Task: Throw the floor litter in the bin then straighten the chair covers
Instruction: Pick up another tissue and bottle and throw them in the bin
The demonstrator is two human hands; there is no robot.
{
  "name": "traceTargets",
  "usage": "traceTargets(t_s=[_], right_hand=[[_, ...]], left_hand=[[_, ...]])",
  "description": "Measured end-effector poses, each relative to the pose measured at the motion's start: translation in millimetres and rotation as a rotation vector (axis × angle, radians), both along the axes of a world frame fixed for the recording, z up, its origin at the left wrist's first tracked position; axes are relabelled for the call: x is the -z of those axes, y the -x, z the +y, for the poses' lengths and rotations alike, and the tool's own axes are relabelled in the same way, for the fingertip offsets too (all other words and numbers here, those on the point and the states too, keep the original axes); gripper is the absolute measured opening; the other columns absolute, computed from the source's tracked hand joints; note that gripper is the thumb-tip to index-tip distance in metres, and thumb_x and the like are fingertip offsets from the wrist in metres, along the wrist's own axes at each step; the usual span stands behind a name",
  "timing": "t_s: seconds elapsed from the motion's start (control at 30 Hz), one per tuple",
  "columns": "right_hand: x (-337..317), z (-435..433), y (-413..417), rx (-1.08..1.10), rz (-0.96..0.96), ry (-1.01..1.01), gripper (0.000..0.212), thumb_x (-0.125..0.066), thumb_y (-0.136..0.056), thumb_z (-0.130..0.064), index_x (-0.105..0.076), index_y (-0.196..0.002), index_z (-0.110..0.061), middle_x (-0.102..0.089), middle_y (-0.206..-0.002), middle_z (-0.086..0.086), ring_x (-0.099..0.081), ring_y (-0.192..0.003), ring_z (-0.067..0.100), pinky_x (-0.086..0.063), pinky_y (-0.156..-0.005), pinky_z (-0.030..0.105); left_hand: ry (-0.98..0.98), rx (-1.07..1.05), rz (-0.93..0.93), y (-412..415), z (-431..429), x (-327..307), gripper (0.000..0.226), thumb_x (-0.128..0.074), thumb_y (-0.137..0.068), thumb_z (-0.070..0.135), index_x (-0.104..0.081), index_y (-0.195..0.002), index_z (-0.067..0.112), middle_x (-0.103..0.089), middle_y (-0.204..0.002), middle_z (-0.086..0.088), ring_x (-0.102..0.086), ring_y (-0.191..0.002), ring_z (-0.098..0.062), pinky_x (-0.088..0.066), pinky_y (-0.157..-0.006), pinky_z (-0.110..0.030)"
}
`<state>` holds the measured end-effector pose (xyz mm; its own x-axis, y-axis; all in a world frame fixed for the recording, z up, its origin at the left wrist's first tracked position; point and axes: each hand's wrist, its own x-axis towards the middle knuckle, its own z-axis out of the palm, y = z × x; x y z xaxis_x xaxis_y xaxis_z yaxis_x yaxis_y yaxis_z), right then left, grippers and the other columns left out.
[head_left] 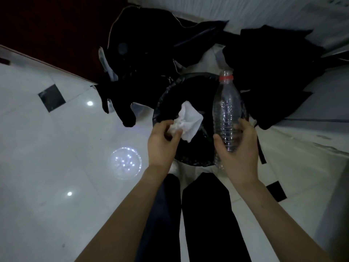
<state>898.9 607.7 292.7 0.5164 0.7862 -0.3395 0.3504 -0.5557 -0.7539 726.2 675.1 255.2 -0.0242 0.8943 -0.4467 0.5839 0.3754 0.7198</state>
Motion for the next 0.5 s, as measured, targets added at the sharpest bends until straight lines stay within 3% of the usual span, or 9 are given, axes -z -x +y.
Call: traceTargets(t_s=[0.13,0.3,0.4,0.5], right_hand=[[-2,-5,-1,-0.030,0.001,0.028,0.057,-0.069,-0.083,-0.040,-0.043,-0.131,-0.024,-0.047,-0.117,-0.009,-0.048,-0.103,-0.012,-0.038,-0.082,0.003],[-4,0,5,-0.102,-0.019,0.105,0.062,-0.069,-0.081,-0.045,-0.043,-0.134,-0.025,-0.047,-0.117,-0.009,-0.056,-0.101,0.004,-0.047,-0.081,0.018],[6,10,12,-0.142,-0.033,0.133,0.061,-0.069,-0.082,-0.044,-0.045,-0.133,-0.021,-0.049,-0.116,-0.004,-0.057,-0.102,0.014,-0.052,-0.082,0.028],[23,22,17,-0.153,-0.036,0.182,0.062,-0.069,-0.082,-0.045,-0.046,-0.133,-0.017,-0.049,-0.116,-0.001,-0.055,-0.103,0.016,-0.051,-0.087,0.033]], left_hand=[[-0.091,0.080,0.029,8,6,-3,0.050,-0.074,-0.085,0.024,-0.056,-0.132,0.022,-0.057,-0.109,0.010,-0.055,-0.091,-0.001,-0.046,-0.081,-0.011],[-0.302,0.171,0.201,26,18,-6,0.057,-0.071,-0.088,0.019,-0.049,-0.139,0.009,-0.051,-0.131,-0.009,-0.046,-0.123,-0.018,-0.037,-0.106,-0.023],[-0.277,0.206,0.230,31,21,5,0.059,-0.066,-0.092,0.019,-0.042,-0.144,0.007,-0.043,-0.143,-0.012,-0.040,-0.135,-0.021,-0.033,-0.113,-0.027],[-0.225,0.197,0.217,35,19,19,0.055,-0.062,-0.094,0.018,-0.042,-0.145,0.007,-0.044,-0.143,-0.009,-0.041,-0.134,-0.020,-0.035,-0.112,-0.029]])
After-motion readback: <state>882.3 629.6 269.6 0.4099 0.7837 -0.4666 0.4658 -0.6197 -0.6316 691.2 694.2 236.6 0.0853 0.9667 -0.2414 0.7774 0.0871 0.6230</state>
